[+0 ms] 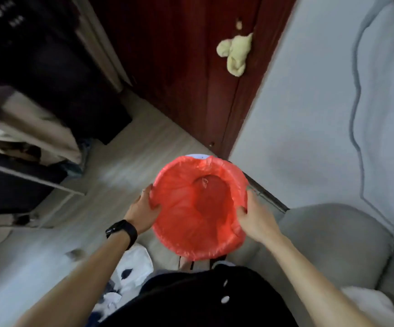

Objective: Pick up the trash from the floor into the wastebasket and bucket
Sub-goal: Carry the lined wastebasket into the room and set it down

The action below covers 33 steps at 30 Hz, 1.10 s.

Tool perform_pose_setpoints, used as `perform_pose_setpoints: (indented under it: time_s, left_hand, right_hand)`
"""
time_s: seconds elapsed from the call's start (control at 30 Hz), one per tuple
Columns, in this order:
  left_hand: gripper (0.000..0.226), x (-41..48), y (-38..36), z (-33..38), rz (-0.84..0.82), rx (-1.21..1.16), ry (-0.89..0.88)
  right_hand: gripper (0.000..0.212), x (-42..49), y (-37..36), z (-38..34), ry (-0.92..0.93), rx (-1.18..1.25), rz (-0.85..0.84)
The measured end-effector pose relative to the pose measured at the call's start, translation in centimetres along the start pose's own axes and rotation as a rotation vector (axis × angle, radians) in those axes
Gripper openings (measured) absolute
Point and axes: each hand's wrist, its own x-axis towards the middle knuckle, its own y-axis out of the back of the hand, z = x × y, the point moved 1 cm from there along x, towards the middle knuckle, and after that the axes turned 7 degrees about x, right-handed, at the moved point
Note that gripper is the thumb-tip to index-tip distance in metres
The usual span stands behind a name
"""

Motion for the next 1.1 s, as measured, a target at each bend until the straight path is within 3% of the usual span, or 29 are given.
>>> perform_pose_setpoints:
  time_s: [0.23,0.37,0.5,0.57,0.7,0.83,0.97,1.1]
  left_hand:
    - [0.026,-9.6,1.5,-7.8,0.271,-0.408,0.417]
    - [0.04,-16.7,-0.6,-11.9,0.45,-0.59,0.626]
    - [0.041,-24.4,-3.3,-15.7,0.637,-0.82,0.823]
    - [0.039,-27.1,-4.4,-17.5,0.695,-0.89,0.88]
    - [0.041,-32.7,-9.7,-23.5,0.844,-1.123,1.018]
    - [0.036,-40.0,-11.9,-24.5,0.994,-1.242,1.186]
    - [0.029,-46.3,-15.2,-28.4,1.055,-1.28,1.332]
    - [0.045,-52.3,-18.8,-33.3,1.035,-1.458,1.307]
  right_hand:
    - [0.034,0.4,-0.8,-9.6,0.313,0.0,-0.134]
    - [0.051,-1.3,-4.1,-13.0,0.436,-0.013,-0.247]
    - [0.042,-5.5,-10.3,-16.8,0.585,-0.151,-0.444]
    - [0.04,-7.6,-13.1,-18.4,0.644,-0.198,-0.457]
    - [0.06,-13.8,-19.1,-21.2,0.838,-0.312,-0.462]
    - [0.081,-20.9,-24.5,-21.9,1.028,-0.347,-0.596]
    - [0.086,-28.4,-31.1,-22.2,1.147,-0.436,-0.714]
    - [0.085,-36.1,-36.7,-22.2,1.153,-0.476,-0.733]
